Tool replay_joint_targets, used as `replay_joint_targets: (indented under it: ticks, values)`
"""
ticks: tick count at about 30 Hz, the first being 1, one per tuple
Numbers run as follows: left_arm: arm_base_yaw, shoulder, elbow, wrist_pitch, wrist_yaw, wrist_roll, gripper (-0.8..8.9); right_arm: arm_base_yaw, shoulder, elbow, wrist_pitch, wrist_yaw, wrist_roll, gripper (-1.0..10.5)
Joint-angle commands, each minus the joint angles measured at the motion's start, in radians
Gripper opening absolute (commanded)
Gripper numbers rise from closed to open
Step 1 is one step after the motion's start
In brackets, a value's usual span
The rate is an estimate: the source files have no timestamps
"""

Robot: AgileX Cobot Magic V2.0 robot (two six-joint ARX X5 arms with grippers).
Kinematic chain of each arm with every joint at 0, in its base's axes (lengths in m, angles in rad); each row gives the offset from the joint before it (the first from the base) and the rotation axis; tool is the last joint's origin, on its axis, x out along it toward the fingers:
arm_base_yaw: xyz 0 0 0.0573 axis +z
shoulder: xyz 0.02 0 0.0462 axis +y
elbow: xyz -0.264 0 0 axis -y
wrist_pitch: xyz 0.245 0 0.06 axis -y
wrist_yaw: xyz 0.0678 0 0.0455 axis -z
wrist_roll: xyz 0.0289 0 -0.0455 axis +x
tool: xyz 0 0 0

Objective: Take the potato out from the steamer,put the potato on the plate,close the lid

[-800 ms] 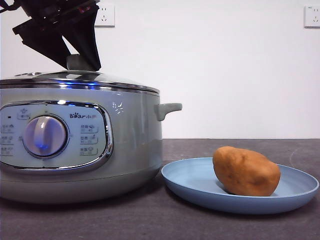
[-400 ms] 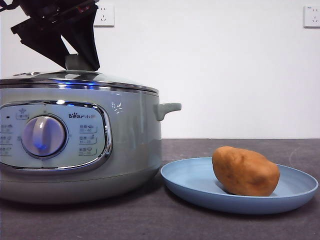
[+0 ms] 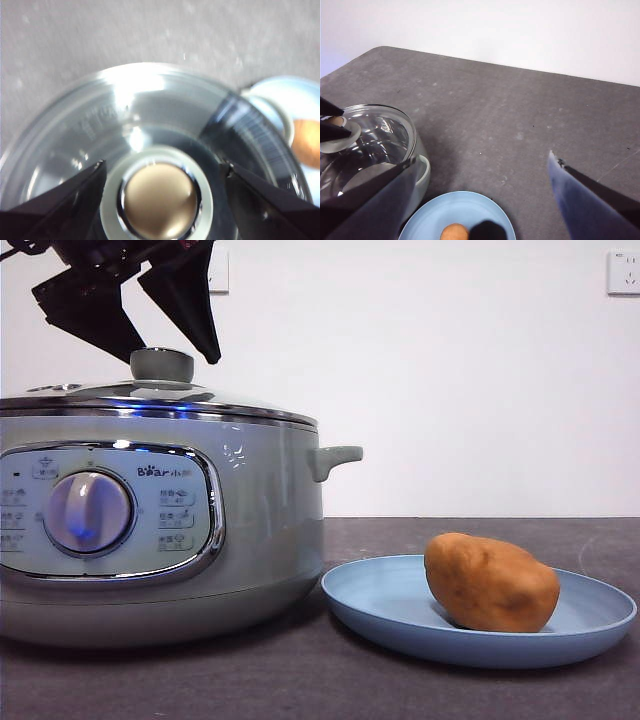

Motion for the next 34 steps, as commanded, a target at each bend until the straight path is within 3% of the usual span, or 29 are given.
replay_joint_targets:
  ticks: [1,15,19,22,24,34]
  values:
    - [-0.003,-0.019,0.009,0.007,0.005,-0.007,3.87,0.0,-0.001,0.002,0.007,0.002,0.01,4.4]
    - [-0.004,-0.307,0.093,0.06,0.005,-0.02,3.77,0.001,-0.001,0.002,0.023,-0.005,0.009,4.3]
    - [-0.005,-0.438,0.093,0.072,0.005,-0.032,3.63,0.002,-0.001,0.002,0.023,-0.062,0.008,2.3]
    - [-0.005,-0.524,0.093,0.072,0.006,-0.031,1.75,0.002,-0.001,0.002,0.028,-0.127,0.007,0.2]
    - [-0.005,-0.575,0.093,0.055,0.009,-0.029,-0.3,0.002,-0.001,0.002,0.038,-0.153,0.005,-0.1]
    - [-0.004,-0.642,0.093,-0.142,-0.051,-0.003,-0.08,0.002,0.014,0.002,0.116,-0.158,0.005,-0.1]
